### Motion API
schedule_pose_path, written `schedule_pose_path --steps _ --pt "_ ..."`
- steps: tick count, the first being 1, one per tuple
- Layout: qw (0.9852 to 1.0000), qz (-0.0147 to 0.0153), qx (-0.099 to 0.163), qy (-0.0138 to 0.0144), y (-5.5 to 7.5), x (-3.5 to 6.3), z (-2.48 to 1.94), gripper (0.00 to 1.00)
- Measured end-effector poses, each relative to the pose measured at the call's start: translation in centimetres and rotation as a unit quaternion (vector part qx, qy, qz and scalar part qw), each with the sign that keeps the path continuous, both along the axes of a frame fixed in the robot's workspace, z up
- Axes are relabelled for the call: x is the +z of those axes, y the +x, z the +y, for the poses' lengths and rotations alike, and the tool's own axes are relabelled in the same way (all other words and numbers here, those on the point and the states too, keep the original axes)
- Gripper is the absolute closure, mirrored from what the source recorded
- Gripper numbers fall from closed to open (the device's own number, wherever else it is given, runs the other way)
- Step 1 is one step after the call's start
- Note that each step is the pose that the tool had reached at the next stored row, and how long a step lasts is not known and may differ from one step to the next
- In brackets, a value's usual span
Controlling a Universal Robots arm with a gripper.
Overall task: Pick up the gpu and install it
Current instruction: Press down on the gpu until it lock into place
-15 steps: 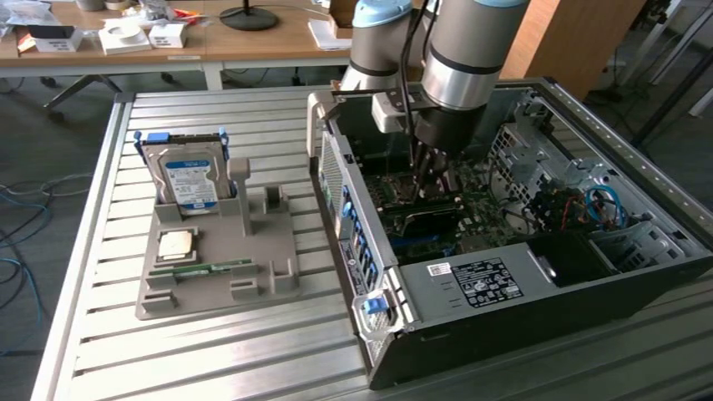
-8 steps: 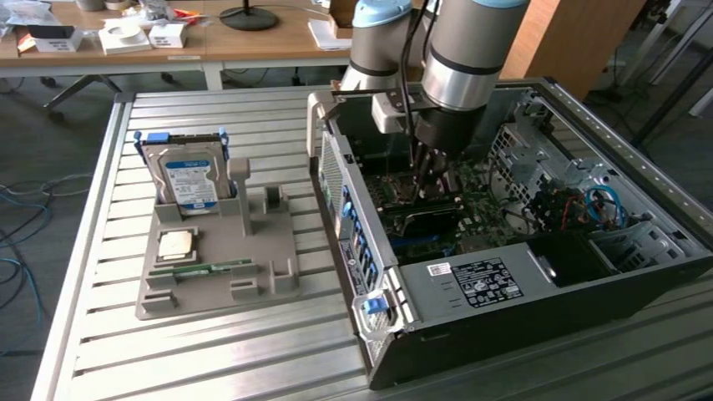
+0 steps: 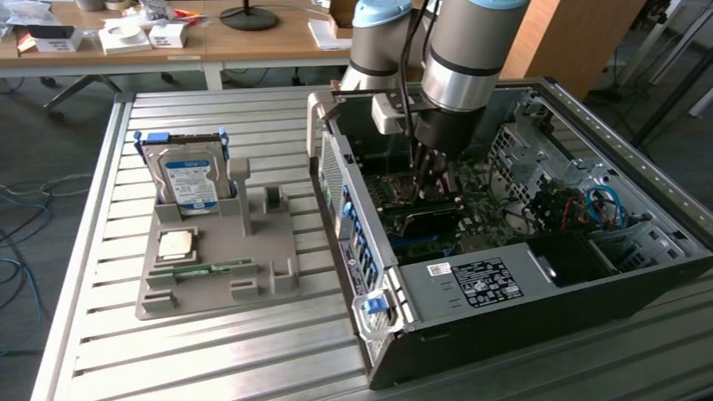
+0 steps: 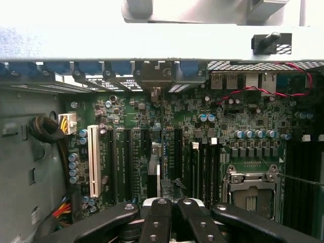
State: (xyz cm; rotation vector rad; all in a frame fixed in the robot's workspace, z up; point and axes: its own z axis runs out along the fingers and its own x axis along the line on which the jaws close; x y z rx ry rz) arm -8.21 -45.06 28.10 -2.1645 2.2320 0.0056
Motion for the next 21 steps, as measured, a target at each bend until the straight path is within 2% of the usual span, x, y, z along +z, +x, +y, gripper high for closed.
schedule_pose_path --steps 21 --pt "1.0 0.0002 0.0 -0.0003 -0.01 -0.93 -0.01 0.89"
